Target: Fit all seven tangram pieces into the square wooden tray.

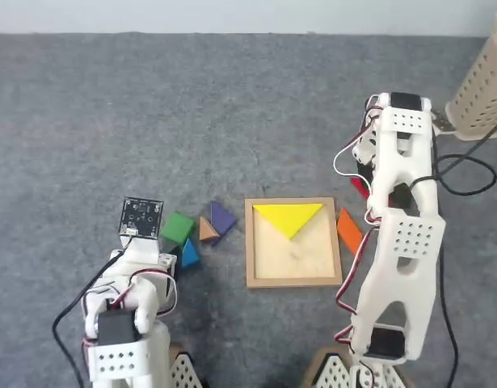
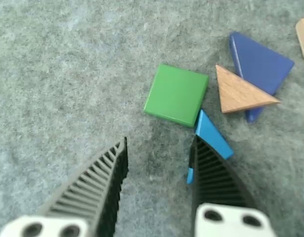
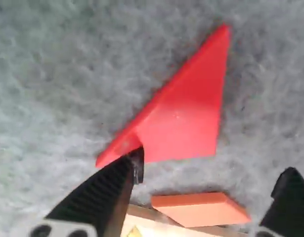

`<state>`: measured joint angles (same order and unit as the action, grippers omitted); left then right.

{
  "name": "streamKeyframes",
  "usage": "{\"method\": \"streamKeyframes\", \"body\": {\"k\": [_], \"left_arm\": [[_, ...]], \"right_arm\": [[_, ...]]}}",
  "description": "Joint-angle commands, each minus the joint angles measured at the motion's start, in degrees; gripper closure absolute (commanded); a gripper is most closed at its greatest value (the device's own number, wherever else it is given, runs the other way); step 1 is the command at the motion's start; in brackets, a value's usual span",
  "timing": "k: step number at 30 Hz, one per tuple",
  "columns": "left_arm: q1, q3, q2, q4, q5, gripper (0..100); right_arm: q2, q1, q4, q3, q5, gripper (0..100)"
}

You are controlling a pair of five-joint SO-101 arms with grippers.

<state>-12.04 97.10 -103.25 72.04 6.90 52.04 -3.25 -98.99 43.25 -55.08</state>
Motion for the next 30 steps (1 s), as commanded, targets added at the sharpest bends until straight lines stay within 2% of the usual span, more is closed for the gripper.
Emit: {"method": "streamKeyframes", "body": {"k": [1,16,30], "left_arm": [[-0.2,-0.5,-1.0,0.3,0.4,81],[-0.2,-0.5,-1.0,0.3,0.4,81],[-0.2,-0.5,-1.0,0.3,0.4,81]], "right_arm": [[-2.6,-1.4,-3.2,3.3,-0.9,58.9],[-3.9,-2.0,-1.8,8.7,-7.2,58.6],[9.0,0.1,-2.6,9.4,-6.9,58.9]]}}
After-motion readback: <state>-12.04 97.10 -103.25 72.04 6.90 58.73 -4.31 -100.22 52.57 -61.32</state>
